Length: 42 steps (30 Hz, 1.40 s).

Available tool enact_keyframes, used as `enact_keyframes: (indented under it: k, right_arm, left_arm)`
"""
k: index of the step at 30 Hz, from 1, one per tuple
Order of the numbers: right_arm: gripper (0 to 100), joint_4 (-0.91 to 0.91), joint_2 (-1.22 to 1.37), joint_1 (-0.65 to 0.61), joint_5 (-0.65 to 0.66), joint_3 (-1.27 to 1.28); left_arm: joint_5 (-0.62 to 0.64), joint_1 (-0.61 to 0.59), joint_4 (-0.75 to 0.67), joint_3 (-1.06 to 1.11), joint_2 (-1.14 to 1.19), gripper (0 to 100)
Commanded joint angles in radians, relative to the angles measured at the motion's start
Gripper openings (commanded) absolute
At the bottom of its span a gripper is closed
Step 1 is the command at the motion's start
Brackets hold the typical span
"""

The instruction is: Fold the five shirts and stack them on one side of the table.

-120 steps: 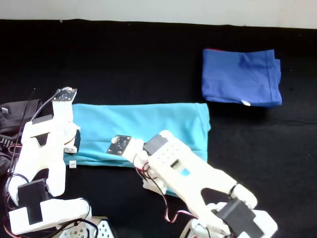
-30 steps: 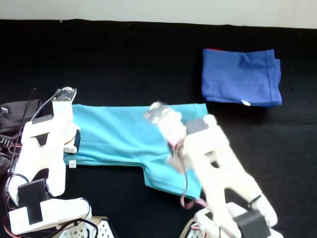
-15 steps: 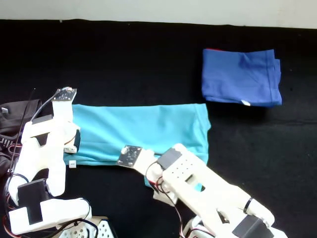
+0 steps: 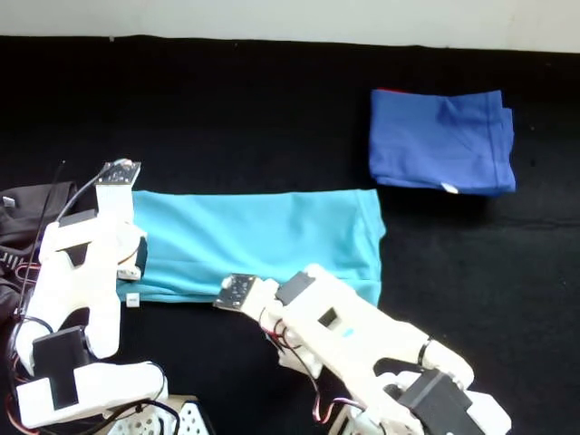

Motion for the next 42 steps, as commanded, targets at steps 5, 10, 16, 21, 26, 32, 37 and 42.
enact_keyframes:
  k: [5, 10, 16, 21, 26, 32, 37, 42]
  right_arm:
    - [0.6, -0.03, 0.028, 0.07, -0.005, -0.002]
    - [0.5, 0.071, 0.027, 0.202, 0.049, -0.151]
    - [0.5, 0.239, 0.036, 0.317, 0.12, -0.438]
    - [0.5, 0.252, 0.054, 0.39, 0.157, -0.573]
    - [0.5, 0.242, 0.216, 0.467, 0.172, -0.73]
    - [3.2, 0.254, 0.458, 0.495, 0.166, -0.99]
    - [22.8, 0.291, 0.559, 0.516, 0.011, -1.145]
    - [24.1, 0.252, 0.585, 0.581, -0.192, -1.221]
  left_arm:
    - [-0.009, -0.012, -0.041, 0.001, -0.001, 1]
    - [-0.009, -0.012, -0.041, 0.001, -0.001, 1]
    - [-0.009, -0.012, -0.041, 0.001, -0.001, 1]
    - [-0.009, -0.012, -0.041, 0.001, -0.001, 1]
    - [-0.009, -0.012, -0.041, 0.001, -0.001, 1]
    - [-0.009, -0.012, -0.041, 0.001, -0.001, 1]
    - [-0.009, -0.012, -0.041, 0.001, -0.001, 1]
    - [-0.009, -0.012, -0.041, 0.001, -0.001, 1]
